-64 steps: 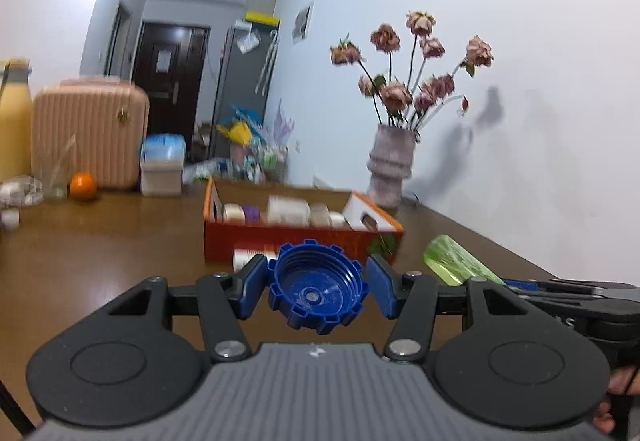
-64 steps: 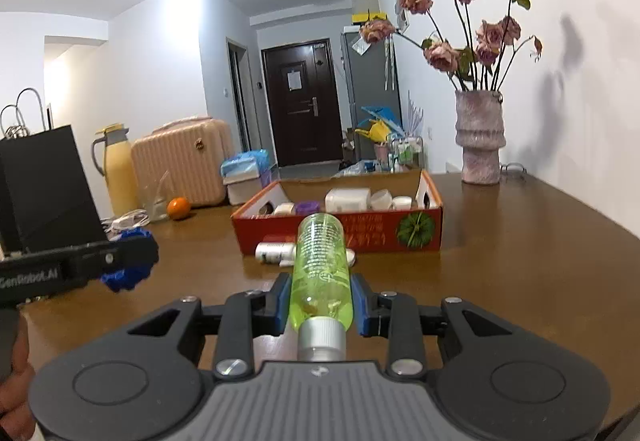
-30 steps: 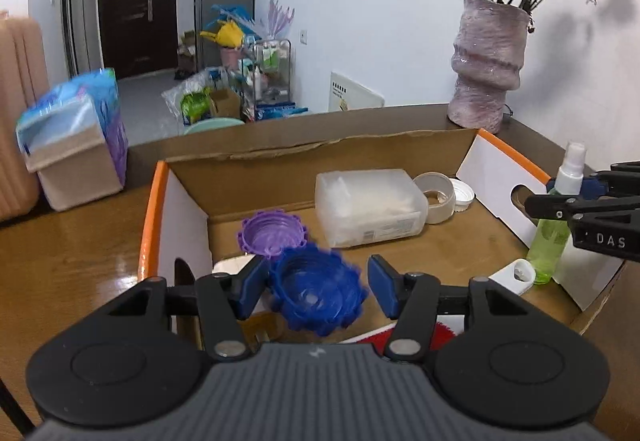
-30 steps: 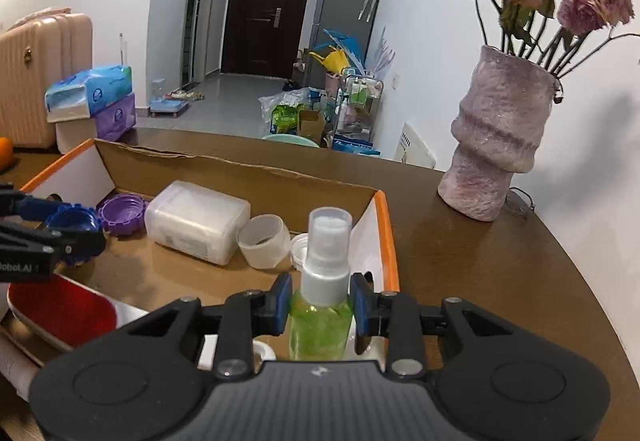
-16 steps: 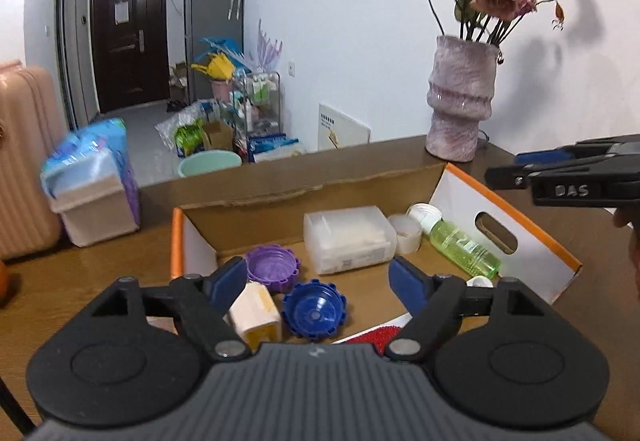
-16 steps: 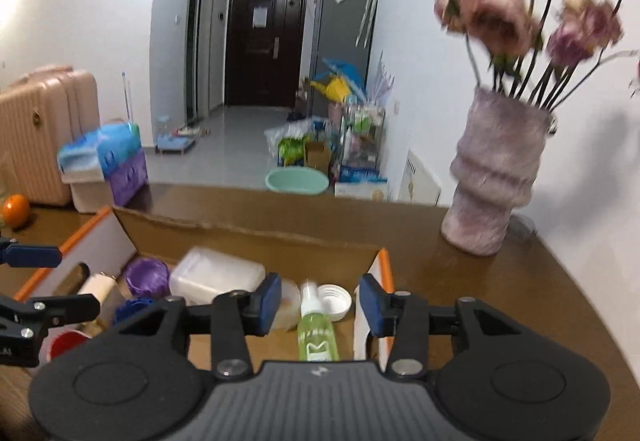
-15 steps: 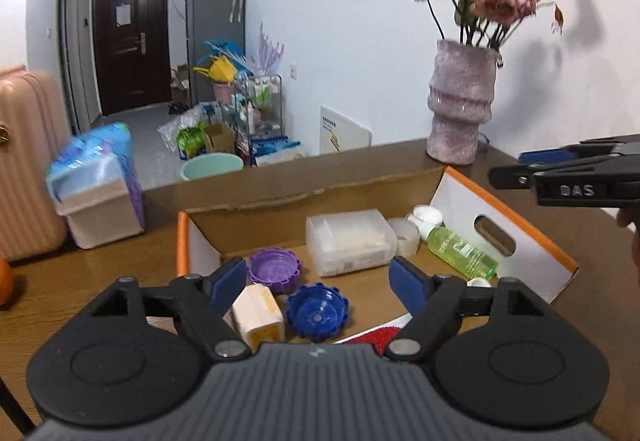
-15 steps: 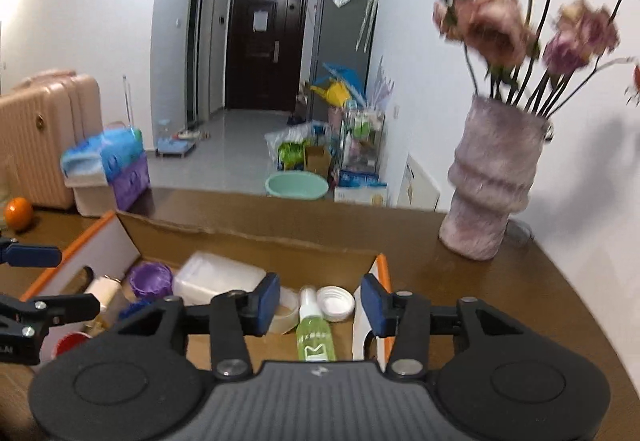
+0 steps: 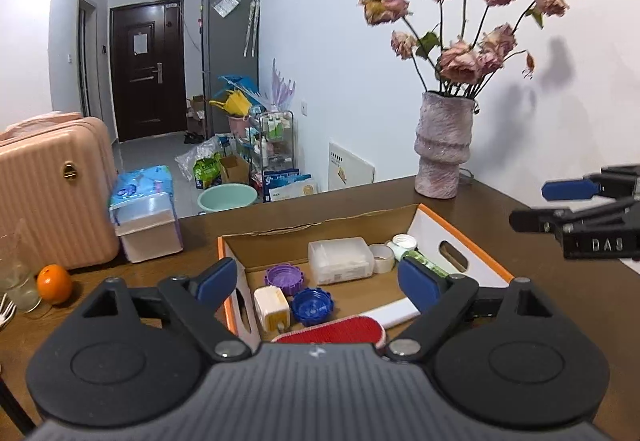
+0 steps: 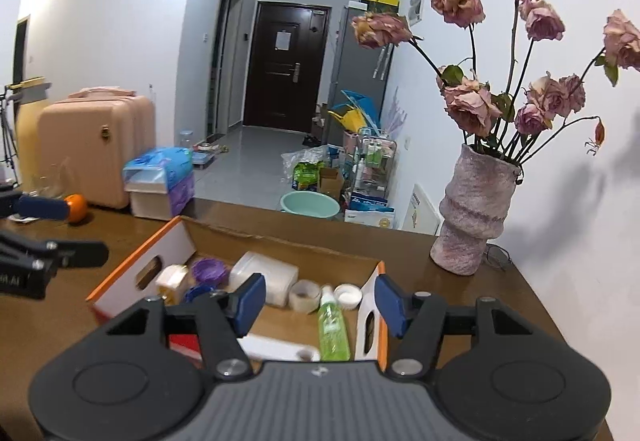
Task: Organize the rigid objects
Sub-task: 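Open the right tool to release the green bottle into the red box, then withdraw both tools from the box toward the spray bottle and white lid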
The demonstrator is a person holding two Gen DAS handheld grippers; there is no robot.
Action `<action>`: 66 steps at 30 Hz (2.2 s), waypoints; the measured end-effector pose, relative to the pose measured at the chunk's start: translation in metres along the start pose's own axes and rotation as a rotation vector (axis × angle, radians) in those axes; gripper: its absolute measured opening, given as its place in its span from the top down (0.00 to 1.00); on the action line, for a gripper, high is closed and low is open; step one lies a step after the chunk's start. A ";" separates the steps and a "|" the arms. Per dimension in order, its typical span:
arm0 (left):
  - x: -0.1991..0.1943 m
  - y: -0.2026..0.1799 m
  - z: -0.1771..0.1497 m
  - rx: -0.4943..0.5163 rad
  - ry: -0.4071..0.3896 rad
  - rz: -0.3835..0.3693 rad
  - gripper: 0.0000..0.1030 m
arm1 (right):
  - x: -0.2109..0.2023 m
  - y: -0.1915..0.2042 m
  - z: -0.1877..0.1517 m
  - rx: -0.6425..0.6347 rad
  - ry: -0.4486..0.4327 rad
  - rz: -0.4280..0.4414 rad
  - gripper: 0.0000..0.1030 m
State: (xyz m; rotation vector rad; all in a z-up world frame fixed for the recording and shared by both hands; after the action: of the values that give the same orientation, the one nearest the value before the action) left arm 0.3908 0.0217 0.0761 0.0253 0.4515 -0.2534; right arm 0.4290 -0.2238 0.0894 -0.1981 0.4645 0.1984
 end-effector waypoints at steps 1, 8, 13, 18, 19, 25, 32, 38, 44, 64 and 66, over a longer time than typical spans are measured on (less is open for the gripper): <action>-0.009 -0.003 -0.003 -0.003 -0.009 0.003 0.12 | -0.007 0.001 -0.004 0.004 -0.004 0.004 0.39; -0.074 -0.019 -0.039 0.015 -0.127 -0.006 0.00 | -0.067 0.007 -0.048 0.074 -0.069 0.063 0.30; -0.114 -0.028 -0.075 -0.016 -0.173 0.044 0.00 | -0.105 0.022 -0.082 0.083 -0.135 0.074 0.24; -0.154 -0.039 -0.113 -0.030 -0.221 0.069 0.00 | -0.145 0.039 -0.114 0.090 -0.199 0.067 0.23; -0.162 -0.041 -0.121 -0.040 -0.227 0.069 0.00 | -0.153 0.041 -0.119 0.095 -0.208 0.068 0.21; -0.213 -0.055 -0.161 -0.043 -0.272 0.079 0.00 | -0.201 0.054 -0.160 0.111 -0.252 0.068 0.15; -0.266 -0.060 -0.204 -0.084 -0.310 0.075 0.00 | -0.247 0.068 -0.209 0.122 -0.279 0.072 0.14; -0.270 -0.062 -0.213 -0.053 -0.305 0.070 0.00 | -0.262 0.075 -0.231 0.116 -0.278 0.088 0.13; -0.247 -0.054 -0.220 -0.073 -0.233 0.068 0.00 | -0.249 0.079 -0.233 0.123 -0.248 0.102 0.12; -0.095 -0.005 -0.167 0.032 -0.038 0.001 0.02 | -0.102 0.053 -0.182 0.129 -0.051 0.145 0.12; -0.069 0.000 -0.157 0.059 -0.017 -0.016 0.08 | -0.078 0.053 -0.171 0.115 -0.032 0.157 0.12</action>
State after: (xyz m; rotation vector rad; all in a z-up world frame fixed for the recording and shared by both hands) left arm 0.2633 0.0511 -0.0350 0.0770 0.4277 -0.2824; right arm 0.2760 -0.2242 -0.0319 -0.0453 0.4584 0.3270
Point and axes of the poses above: each gripper's, at about its wrist camera, not at the fingertips, and x roughly the way its jaws point, y to its left, z to its top, the point moved 1 cm from there along x, roughly the way its jaws point, and after that the axes turned 4 degrees about -z, right-handed, at the moved point
